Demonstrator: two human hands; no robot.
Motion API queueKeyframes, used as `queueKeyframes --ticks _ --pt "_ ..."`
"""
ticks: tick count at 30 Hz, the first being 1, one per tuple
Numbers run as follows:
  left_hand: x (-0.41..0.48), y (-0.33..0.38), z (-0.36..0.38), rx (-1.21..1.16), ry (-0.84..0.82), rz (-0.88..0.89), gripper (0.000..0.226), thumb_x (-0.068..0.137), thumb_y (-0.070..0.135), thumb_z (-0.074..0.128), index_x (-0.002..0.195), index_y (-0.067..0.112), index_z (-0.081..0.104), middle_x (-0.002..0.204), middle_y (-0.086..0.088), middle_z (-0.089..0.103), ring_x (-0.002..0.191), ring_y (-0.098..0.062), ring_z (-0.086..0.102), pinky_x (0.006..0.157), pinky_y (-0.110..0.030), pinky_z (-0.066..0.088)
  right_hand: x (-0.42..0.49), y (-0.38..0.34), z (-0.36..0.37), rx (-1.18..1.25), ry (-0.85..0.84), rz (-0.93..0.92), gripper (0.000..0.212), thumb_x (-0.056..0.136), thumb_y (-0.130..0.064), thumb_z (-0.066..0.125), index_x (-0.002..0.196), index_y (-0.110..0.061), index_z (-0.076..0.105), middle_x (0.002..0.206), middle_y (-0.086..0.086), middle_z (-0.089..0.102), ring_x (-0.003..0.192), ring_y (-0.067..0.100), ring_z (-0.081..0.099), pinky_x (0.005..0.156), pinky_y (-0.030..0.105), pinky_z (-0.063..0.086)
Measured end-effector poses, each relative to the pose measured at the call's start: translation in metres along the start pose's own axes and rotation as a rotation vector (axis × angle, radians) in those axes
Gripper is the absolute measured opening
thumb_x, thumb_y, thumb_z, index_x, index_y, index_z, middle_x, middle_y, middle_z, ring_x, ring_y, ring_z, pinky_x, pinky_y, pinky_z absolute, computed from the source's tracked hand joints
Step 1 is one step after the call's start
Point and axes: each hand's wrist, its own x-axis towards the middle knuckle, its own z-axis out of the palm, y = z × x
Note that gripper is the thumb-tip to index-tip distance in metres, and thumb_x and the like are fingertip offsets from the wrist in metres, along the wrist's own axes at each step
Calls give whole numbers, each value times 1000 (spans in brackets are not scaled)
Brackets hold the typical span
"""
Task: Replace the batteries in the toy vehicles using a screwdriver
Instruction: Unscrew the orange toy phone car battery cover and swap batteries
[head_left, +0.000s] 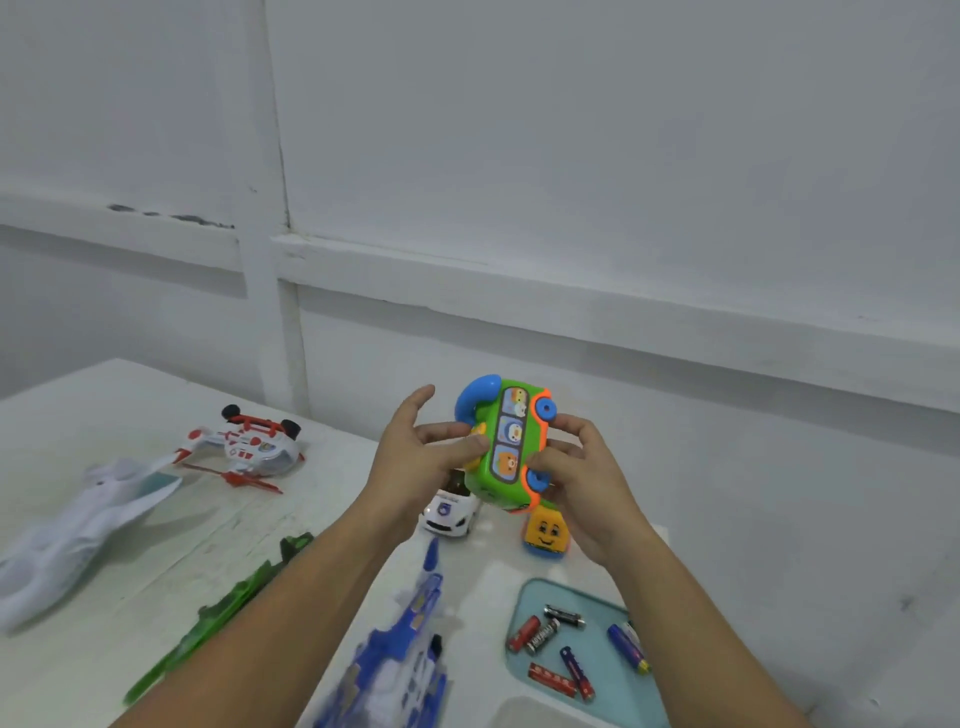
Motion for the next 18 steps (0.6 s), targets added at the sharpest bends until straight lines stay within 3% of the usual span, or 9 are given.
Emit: queueKeyframes --ticks 2,5,9,10,13,18 --pt "13 4 -23 -34 1 -61 67 77 12 80 135 21 48 110 -7 70 87 -14 70 67 -27 50 13 5 21 115 -25 31 41 85 14 50 117 -12 50 101 20 71 82 31 68 75 45 56" --pt "35 8 -60 -101 -61 -147 47 80 13 77 123 13 58 101 -5 74 84 -17 71 71 -32 52 32 16 56 257 -59 93 45 85 15 45 124 -7 50 97 19 72 81 34 69 70 48 59" --pt "66 12 -107 -78 -176 -222 31 83 22 73 112 14 67 96 0 74 82 -16 69 70 -31 52 59 35 107 307 -48 133 51 86 15 43 128 -12 49 109 25 68 94 42 64 93 68 45" --pt "75 12 -118 -65 -184 -235 28 84 24 73 111 17 67 94 2 74 82 -17 68 70 -31 52 66 39 119 309 -29 136 52 86 16 42 128 -13 49 107 24 68 93 41 63 94 67 45" --pt "99 8 -145 -10 -186 -262 30 83 27 75 111 21 66 92 3 73 84 -19 67 72 -34 52 82 51 148 230 24 153 51 89 11 43 129 -19 50 104 17 68 86 31 65 78 50 55" --pt "131 -7 -169 36 -186 -284 33 83 28 76 114 26 65 100 0 73 89 -20 68 79 -39 55 105 68 174 70 26 226 32 96 -17 52 128 -22 57 113 9 69 87 24 68 71 38 57"
